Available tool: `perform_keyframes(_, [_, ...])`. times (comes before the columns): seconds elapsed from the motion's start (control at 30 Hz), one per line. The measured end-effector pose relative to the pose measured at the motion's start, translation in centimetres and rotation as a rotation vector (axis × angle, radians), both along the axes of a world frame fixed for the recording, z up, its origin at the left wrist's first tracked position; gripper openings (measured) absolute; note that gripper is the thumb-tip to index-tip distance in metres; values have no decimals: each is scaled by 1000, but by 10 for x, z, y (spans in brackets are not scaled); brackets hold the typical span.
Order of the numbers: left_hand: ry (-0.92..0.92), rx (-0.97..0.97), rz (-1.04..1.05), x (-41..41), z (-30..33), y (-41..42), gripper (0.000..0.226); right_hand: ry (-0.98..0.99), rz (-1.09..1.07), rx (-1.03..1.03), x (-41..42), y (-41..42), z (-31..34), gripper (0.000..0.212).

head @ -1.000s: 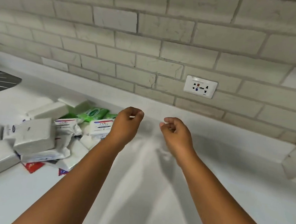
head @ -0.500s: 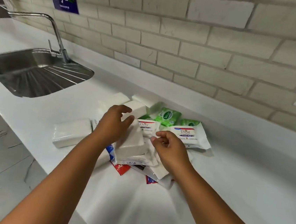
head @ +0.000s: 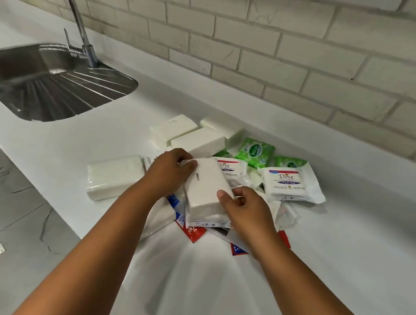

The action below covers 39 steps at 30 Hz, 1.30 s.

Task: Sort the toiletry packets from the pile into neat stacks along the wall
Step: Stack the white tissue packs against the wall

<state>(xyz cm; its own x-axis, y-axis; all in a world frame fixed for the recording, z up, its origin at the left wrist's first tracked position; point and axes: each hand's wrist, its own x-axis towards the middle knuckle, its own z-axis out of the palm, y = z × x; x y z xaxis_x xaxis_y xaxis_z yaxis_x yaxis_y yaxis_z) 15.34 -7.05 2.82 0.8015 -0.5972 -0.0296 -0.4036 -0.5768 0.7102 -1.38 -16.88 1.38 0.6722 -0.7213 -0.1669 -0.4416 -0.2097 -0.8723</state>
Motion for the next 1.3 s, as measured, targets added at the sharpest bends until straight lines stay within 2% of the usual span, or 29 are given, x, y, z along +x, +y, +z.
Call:
perform_keyframes(0.17, [100,-123,29,-8,5,-1,18,-76,-79,91,-8,-7,-6,24])
perform_keyframes(0.3, [171,-204,35,-28,16,-6,16,-208,-171,163,-23,-17,-7,10])
perform_keyframes(0.6, [255,-373,-67,-110,23,-55,9,-416,-413,189,-96,-64,6,19])
perform_keyframes(0.87, [398,-381,-217,-225,9,-134,8,-545,-713,99,-213,-132,10,34])
perform_keyframes(1.07, [527,-387,-325,-331,2,-194,17,-588,-818,77,-324,-176,5,27])
perform_keyframes(1.17, [541,-341,-402,-388,-3,-224,29,-602,-864,50,-388,-195,0,27])
perform_keyframes(1.3, [585,-262,-508,-457,-13,-257,30,-587,-939,18,-465,-213,-7,25])
